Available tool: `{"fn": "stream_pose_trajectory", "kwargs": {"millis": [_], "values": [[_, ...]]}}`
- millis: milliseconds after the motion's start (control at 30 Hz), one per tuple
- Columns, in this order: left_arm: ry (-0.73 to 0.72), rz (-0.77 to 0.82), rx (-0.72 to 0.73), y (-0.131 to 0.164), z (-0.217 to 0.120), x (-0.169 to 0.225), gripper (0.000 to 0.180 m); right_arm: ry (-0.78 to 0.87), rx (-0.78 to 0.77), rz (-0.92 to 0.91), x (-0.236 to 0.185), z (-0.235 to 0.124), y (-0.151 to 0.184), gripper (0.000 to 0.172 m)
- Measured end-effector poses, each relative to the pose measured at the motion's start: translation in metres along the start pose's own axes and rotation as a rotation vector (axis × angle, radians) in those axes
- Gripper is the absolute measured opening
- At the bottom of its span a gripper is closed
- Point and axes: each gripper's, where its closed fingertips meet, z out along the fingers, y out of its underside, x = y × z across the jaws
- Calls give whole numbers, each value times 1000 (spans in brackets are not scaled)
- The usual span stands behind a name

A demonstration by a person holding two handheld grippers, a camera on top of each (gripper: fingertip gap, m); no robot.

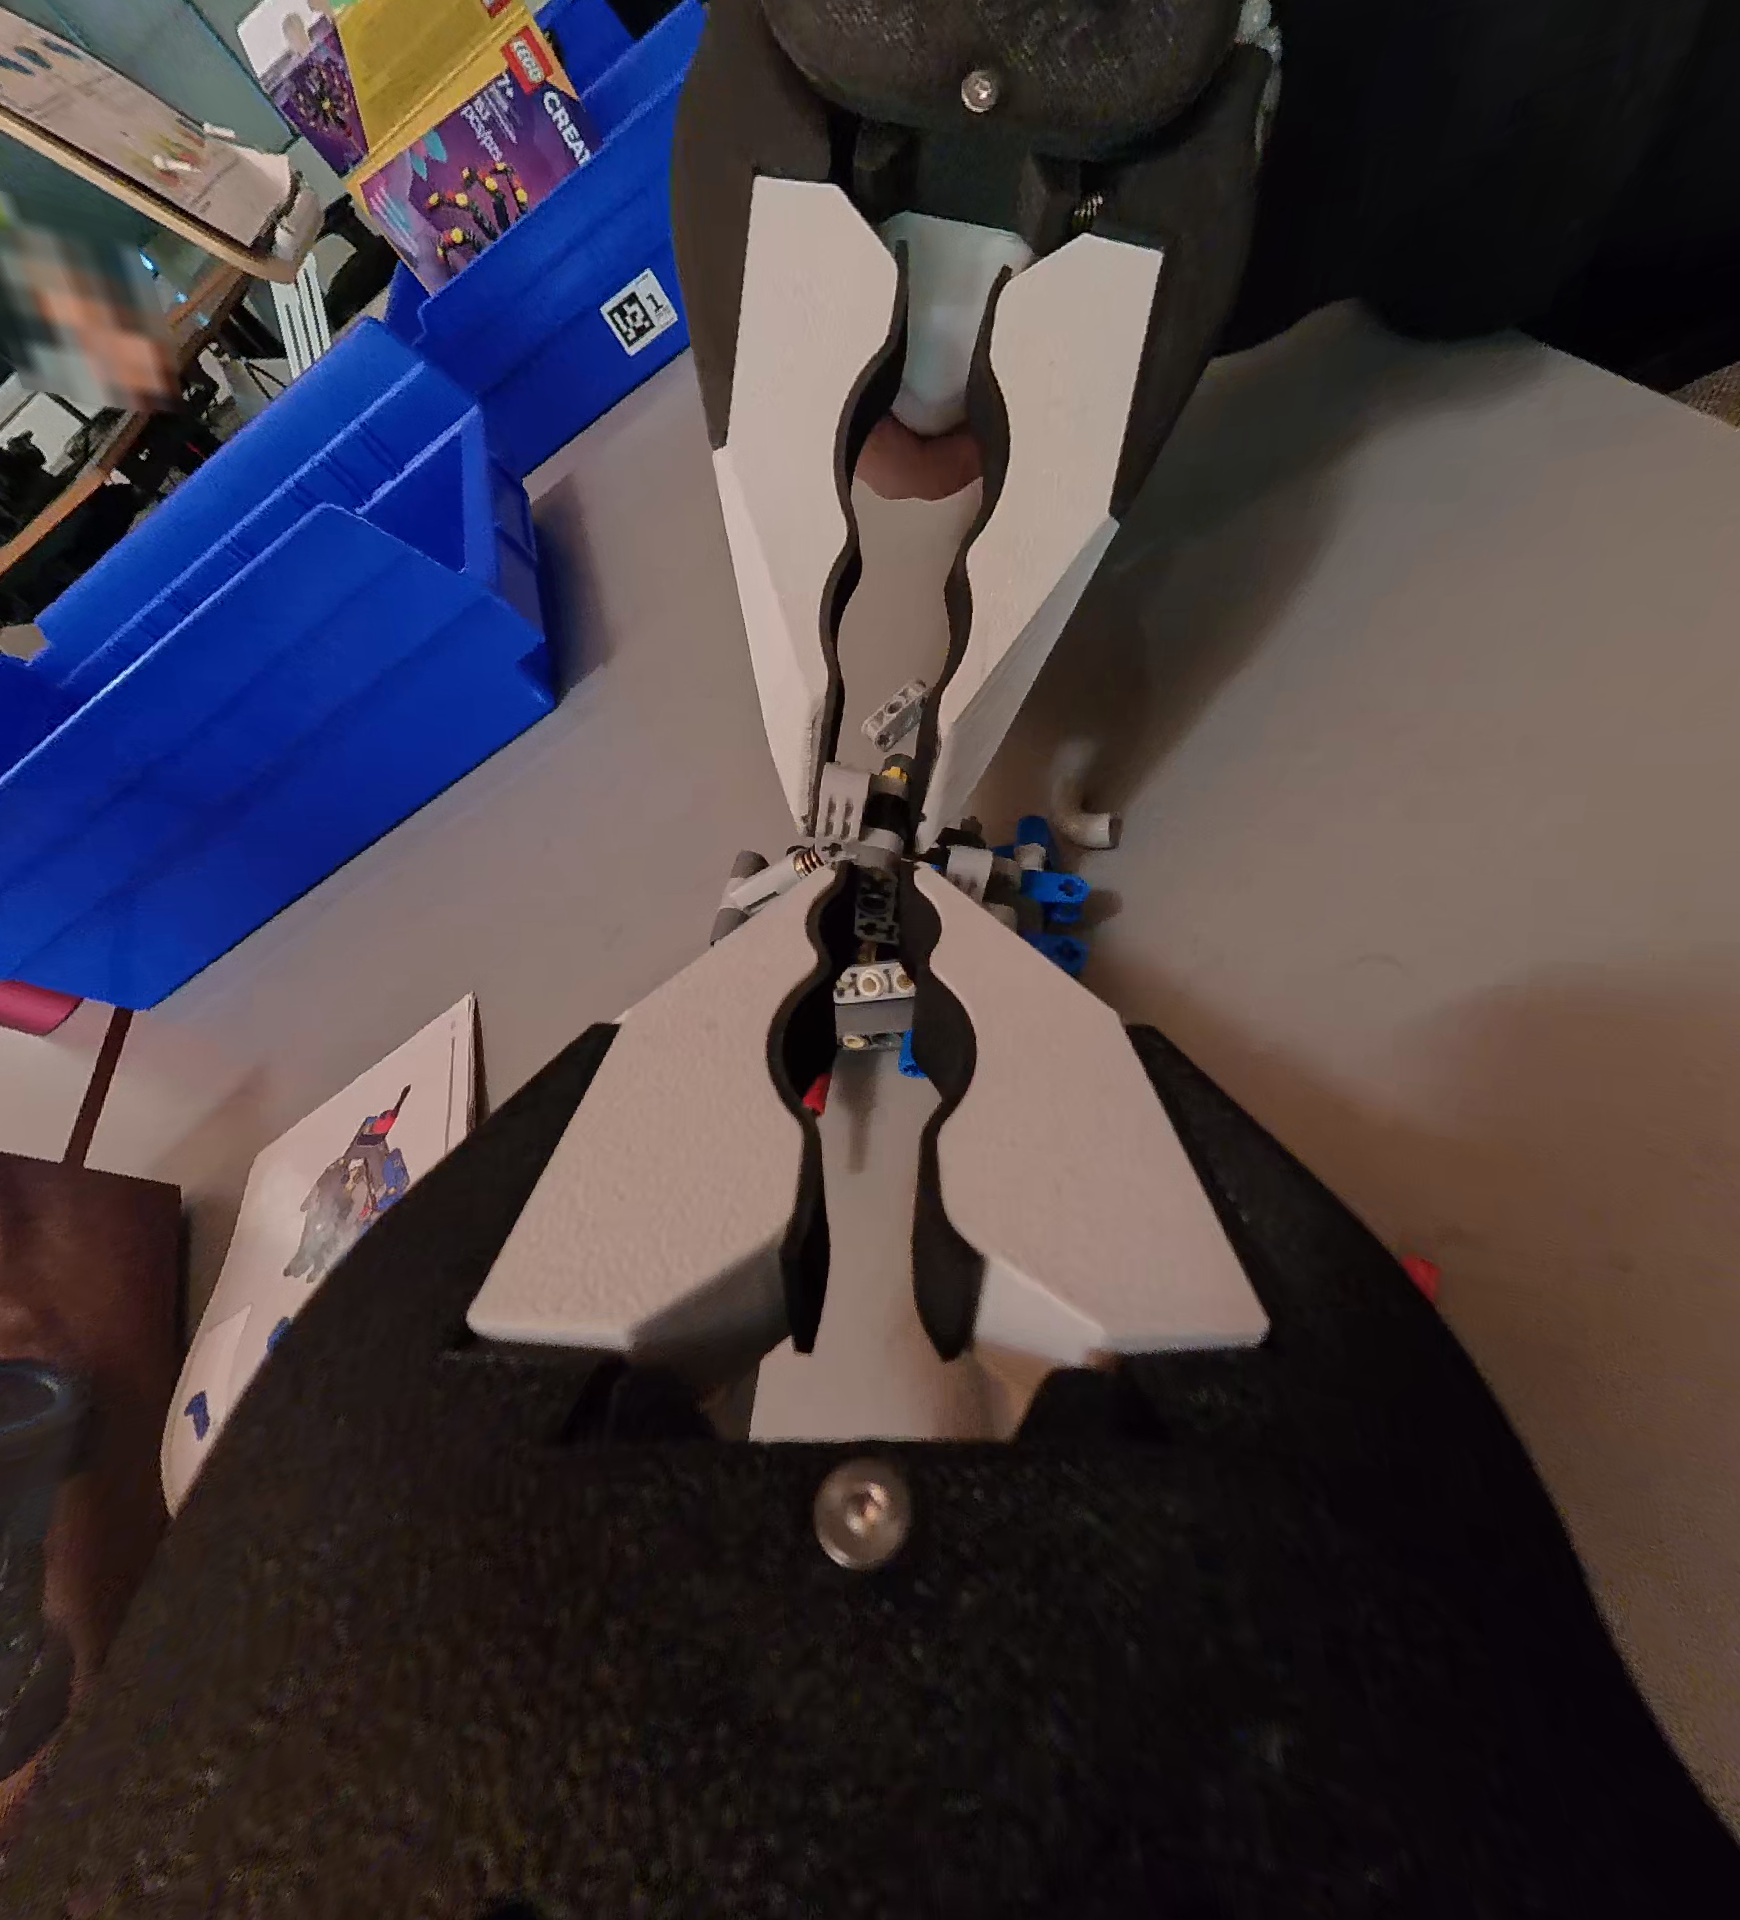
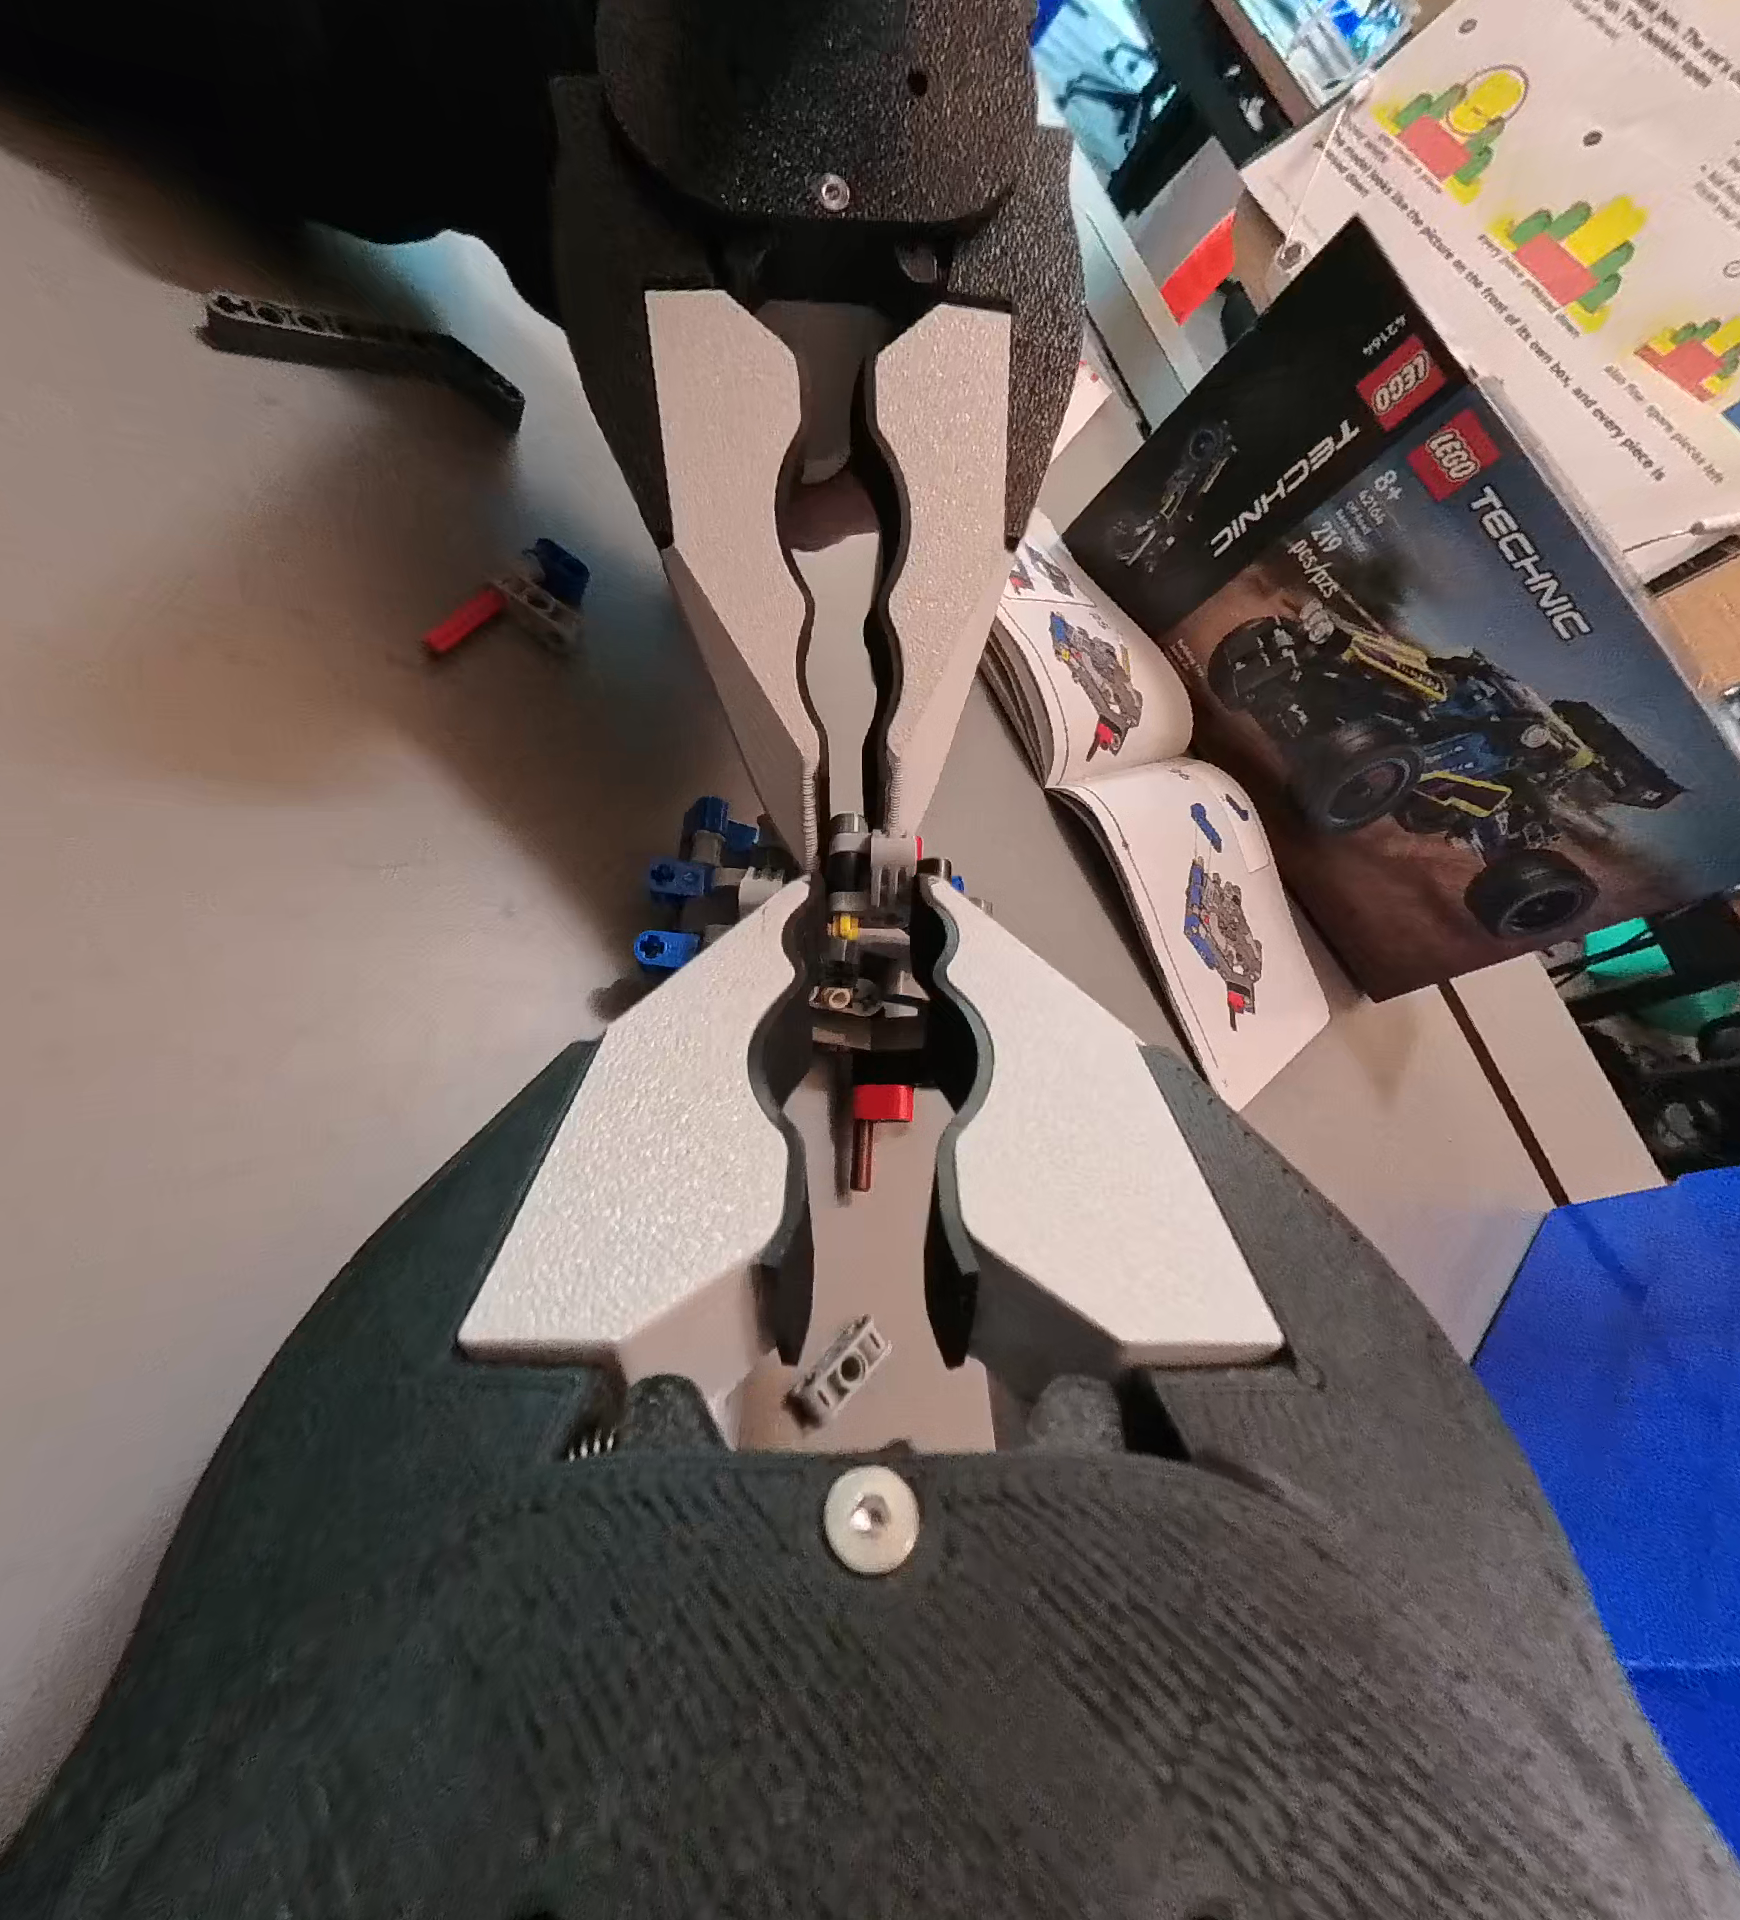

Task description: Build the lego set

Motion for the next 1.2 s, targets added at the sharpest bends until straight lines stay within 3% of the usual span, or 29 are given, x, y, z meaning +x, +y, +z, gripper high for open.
{"fn": "stream_pose_trajectory", "kwargs": {"millis": [433,567,700,800,1200], "values": [[4,-60,21,2,-1,-1,4,3,-45,-5,1,-3,6,13],[26,-91,33,-1,-3,-3,3,21,51,65,16,-23,-11,13],[-21,-9,-13,0,8,-3,4,34,-64,-30,11,-5,3,13],[-45,-14,-17,6,5,-6,5,34,10,-16,7,-2,-1,13],[-152,-95,66,-12,-11,-30,29,233,-22,-232,26,-3,-5,13]]}}
